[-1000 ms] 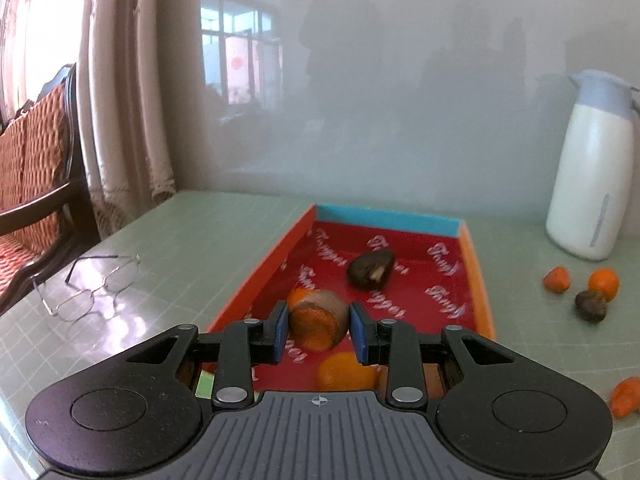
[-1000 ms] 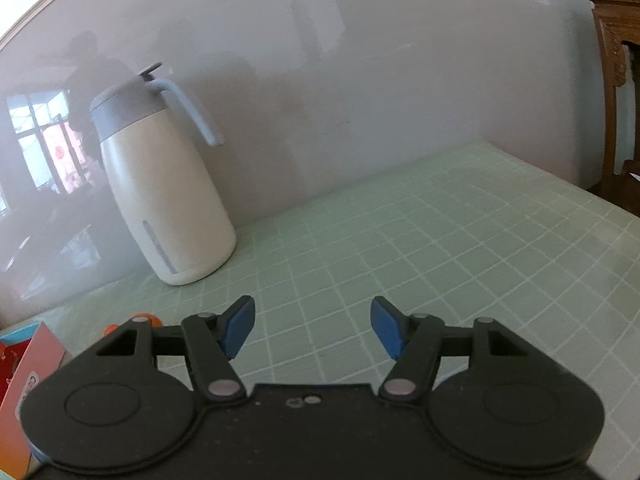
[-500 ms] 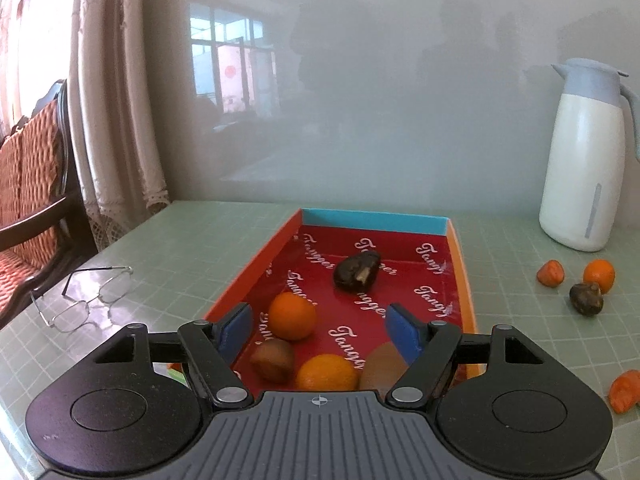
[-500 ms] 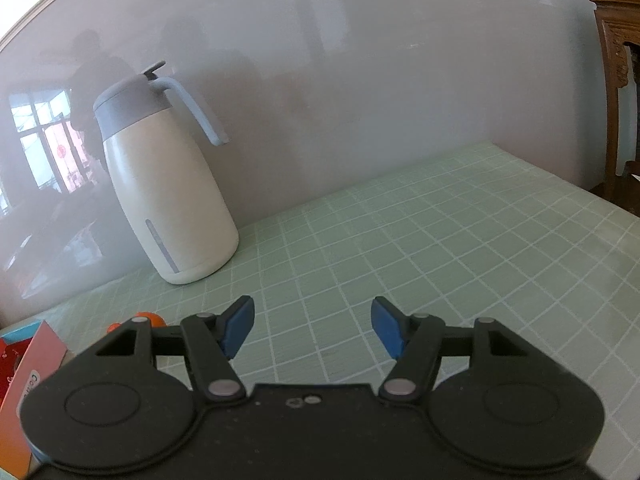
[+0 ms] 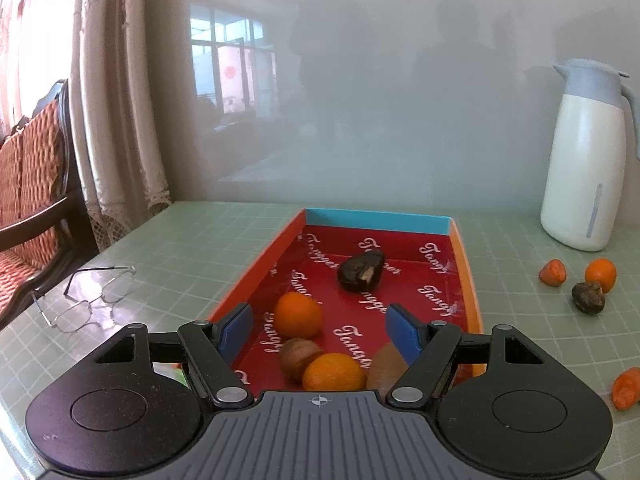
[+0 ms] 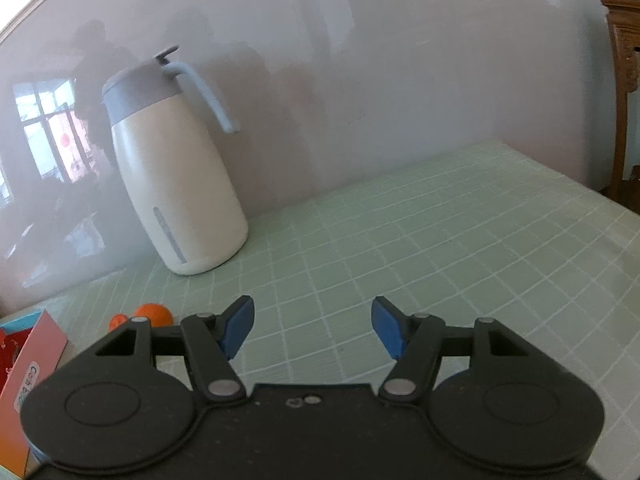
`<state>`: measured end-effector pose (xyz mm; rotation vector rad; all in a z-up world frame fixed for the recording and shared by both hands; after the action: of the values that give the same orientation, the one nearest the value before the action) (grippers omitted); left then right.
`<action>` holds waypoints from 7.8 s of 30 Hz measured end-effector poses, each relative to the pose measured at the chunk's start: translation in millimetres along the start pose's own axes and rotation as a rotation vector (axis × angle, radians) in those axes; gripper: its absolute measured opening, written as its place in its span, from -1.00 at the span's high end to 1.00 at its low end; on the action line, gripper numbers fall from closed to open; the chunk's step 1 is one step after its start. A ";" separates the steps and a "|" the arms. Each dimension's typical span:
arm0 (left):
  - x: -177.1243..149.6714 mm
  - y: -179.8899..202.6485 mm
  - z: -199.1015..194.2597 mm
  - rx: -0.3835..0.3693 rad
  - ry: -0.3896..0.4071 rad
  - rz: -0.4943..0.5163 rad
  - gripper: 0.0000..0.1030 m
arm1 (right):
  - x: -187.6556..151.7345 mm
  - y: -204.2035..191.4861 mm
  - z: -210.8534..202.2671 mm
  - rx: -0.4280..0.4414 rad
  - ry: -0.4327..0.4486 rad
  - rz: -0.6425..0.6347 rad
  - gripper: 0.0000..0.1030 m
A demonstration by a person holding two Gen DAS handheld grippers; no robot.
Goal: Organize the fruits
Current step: 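Move the right tool to the pile and grasp another dark dried fruit, then carry the dark dried fruit with the right tool into the red box and release, then move the left tool to the pile and grasp the orange dried fruit piece, then carry the orange piece with the left tool into the red box and release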
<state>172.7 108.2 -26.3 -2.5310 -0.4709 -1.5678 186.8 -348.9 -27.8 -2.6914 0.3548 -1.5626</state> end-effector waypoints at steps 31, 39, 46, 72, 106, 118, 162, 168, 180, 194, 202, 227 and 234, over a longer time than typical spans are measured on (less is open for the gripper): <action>1.4 -175.5 9.0 0.244 0.053 -0.176 -0.46 | -24.1 -165.3 69.7 0.155 -0.151 -0.235 -0.25; 1.3 -197.5 9.3 0.281 0.062 -0.178 -0.70 | -25.2 -181.1 84.5 0.136 -0.194 -0.272 -0.24; -1.5 -207.2 8.3 0.295 0.060 -0.197 -0.70 | -26.6 -189.5 88.8 0.084 -0.211 -0.374 -0.06; -7.3 -210.4 0.2 0.313 0.058 -0.191 -0.70 | -4.0 -239.0 34.9 0.256 -0.088 -0.398 0.21; -6.5 -211.7 -7.7 0.308 0.070 -0.185 -0.70 | -33.1 -339.4 -7.4 0.449 -0.033 -0.465 -0.10; 8.4 -139.3 -11.5 0.186 0.100 -0.136 -0.70 | -10.6 -262.5 -5.8 0.333 -0.019 -0.408 -0.08; -66.6 182.7 -47.3 -0.333 -0.103 0.120 -0.32 | 5.4 57.4 -20.3 -0.110 -0.048 -0.111 -0.10; -82.8 205.8 -58.4 -0.353 -0.113 0.193 -0.32 | 4.3 86.1 -22.7 -0.136 -0.048 -0.073 -0.10; -95.9 224.7 -53.7 -0.367 -0.180 0.187 0.46 | 3.4 102.5 -25.4 -0.138 -0.039 -0.039 -0.10; -84.5 224.3 -52.6 -0.394 -0.170 0.150 0.57 | 0.5 105.4 -22.4 -0.152 -0.045 -0.041 -0.11; -66.2 205.4 -48.9 -0.379 -0.147 0.104 0.57 | 0.0 94.6 -22.0 -0.146 -0.046 -0.052 -0.11; -25.9 130.7 -41.7 -0.290 -0.053 0.033 0.57 | 1.3 59.6 -16.3 -0.109 -0.054 -0.103 -0.11; -17.4 104.6 -38.5 -0.261 -0.039 0.011 0.57 | 0.6 44.3 -13.1 -0.093 -0.058 -0.123 -0.11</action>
<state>167.1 -4.2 -18.6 -2.7516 -0.2706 -1.6782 167.4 -390.8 -26.1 -2.8740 0.2715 -1.5294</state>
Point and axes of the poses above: each gripper's, at about its wrist camera, not at the fingertips, and z roughly the way its jaws point, y to its right, x to its top, the point moved 7 cm from there along z, roughly the way its jaws point, and after that the axes turned 10 degrees about -z, right-handed, at the moved point
